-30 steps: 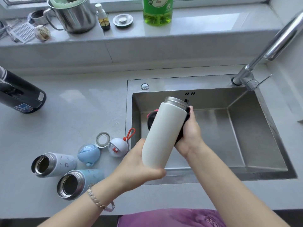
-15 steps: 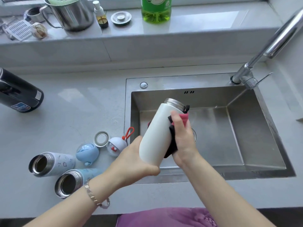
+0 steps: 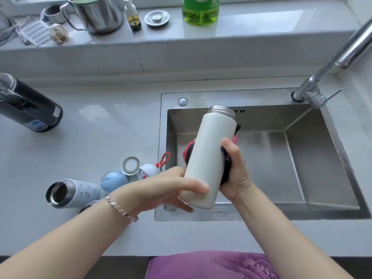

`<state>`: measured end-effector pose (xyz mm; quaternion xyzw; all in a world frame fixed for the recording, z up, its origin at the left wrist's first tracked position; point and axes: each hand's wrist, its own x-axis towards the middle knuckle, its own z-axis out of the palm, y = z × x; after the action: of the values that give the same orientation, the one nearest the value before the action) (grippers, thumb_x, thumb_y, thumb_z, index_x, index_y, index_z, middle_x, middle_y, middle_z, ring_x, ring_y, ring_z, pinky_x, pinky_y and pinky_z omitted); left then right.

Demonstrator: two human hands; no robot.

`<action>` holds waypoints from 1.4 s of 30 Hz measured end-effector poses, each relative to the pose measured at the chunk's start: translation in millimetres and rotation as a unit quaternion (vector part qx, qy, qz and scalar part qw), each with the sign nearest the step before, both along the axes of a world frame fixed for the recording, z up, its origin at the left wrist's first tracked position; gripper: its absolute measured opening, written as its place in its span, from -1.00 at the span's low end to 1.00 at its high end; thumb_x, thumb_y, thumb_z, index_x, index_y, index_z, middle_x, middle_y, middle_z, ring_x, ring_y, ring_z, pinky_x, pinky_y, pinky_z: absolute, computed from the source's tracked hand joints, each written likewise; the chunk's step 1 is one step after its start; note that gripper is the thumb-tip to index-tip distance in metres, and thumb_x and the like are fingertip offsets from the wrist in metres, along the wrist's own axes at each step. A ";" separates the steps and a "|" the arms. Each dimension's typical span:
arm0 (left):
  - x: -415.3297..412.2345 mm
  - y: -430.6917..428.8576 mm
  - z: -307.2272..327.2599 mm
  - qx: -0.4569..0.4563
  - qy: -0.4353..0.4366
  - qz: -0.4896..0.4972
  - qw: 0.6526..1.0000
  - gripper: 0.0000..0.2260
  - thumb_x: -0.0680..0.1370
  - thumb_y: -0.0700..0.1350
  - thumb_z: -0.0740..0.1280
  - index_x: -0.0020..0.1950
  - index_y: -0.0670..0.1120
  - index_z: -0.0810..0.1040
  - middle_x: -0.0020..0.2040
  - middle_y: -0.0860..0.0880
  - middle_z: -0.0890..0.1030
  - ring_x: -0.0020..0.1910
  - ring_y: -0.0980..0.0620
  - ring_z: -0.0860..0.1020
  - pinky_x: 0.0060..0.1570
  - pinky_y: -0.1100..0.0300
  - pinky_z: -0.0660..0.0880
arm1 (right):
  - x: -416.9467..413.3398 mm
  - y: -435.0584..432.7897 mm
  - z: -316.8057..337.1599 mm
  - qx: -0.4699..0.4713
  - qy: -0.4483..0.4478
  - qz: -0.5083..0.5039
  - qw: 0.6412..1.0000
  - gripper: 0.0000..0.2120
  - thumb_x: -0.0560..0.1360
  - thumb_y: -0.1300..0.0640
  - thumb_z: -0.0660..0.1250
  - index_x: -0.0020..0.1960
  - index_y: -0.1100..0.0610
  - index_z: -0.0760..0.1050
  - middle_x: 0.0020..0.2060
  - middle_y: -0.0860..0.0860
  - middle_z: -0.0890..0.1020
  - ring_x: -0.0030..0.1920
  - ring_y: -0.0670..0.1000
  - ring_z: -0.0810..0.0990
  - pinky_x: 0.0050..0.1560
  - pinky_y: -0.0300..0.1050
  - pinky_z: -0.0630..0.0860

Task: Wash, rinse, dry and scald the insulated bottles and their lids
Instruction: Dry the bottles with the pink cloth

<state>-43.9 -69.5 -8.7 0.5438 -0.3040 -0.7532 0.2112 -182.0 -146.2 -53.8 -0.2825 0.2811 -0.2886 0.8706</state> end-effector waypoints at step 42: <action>245.5 36.2 -74.3 -0.315 -0.395 0.336 0.795 -0.33 0.21 -0.25 0.59 0.19 0.04 0.37 0.07 0.20 0.47 0.09 0.11 0.49 0.24 0.26 0.40 | 119.5 34.4 -8.7 0.033 0.387 0.019 0.921 -0.83 0.50 0.10 0.31 -0.13 0.21 0.54 -0.32 0.13 0.63 -0.33 0.09 0.59 -0.31 -0.13 0.47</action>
<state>201.6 -33.3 -83.0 0.7655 -0.3793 -0.2170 0.4724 -62.4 -111.7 -62.5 -0.3491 0.6000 -0.1305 0.7079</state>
